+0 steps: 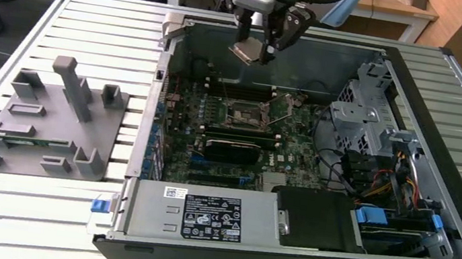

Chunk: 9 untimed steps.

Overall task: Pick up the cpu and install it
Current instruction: 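Place the cpu into insertion slot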

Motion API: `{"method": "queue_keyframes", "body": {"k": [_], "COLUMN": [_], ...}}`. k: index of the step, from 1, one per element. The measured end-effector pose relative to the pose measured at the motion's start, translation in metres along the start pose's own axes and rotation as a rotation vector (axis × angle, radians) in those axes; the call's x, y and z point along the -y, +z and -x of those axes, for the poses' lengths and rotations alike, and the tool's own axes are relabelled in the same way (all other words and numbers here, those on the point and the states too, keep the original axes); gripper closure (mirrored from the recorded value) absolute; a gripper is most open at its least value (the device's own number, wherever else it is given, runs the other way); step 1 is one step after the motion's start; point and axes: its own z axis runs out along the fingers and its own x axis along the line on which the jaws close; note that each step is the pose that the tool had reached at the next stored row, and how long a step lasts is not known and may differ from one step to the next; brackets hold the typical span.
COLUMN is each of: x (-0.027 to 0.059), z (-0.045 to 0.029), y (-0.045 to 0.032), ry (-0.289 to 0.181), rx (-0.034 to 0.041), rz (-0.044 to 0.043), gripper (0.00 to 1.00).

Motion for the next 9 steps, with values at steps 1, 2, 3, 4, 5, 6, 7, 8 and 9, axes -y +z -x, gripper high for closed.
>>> {"method": "queue_keyframes", "body": {"k": [1, 2, 3, 4, 5, 6, 7, 8, 9], "x": [0.0000, 0.0000, 0.0000, 0.0000, 0.0000, 0.0000, 0.0000, 0.0000, 0.0000], "z": [0.0000, 0.0000, 0.0000, 0.0000, 0.0000, 0.0000, 0.0000, 0.0000, 0.0000], "y": [0.0001, 0.0003, 0.0005, 0.0007, 0.0009, 0.0010, 0.0012, 0.0014, 0.0016], "ry": [0.014, 0.028, 0.042, 0.058, 0.073, 0.089, 0.105, 0.120, 0.136], "rx": [0.0008, 0.0017, 0.0025, 0.0035, 0.0043, 0.0053, 0.0062, 0.0071, 0.0081], "rz": [0.0006, 0.0011, 0.0017, 0.0024, 0.0030, 0.0035, 0.0042, 0.0049, 0.0055], "gripper": [0.46, 0.46, 0.46, 0.46, 0.46, 0.46, 0.46, 0.46, 0.46]}}
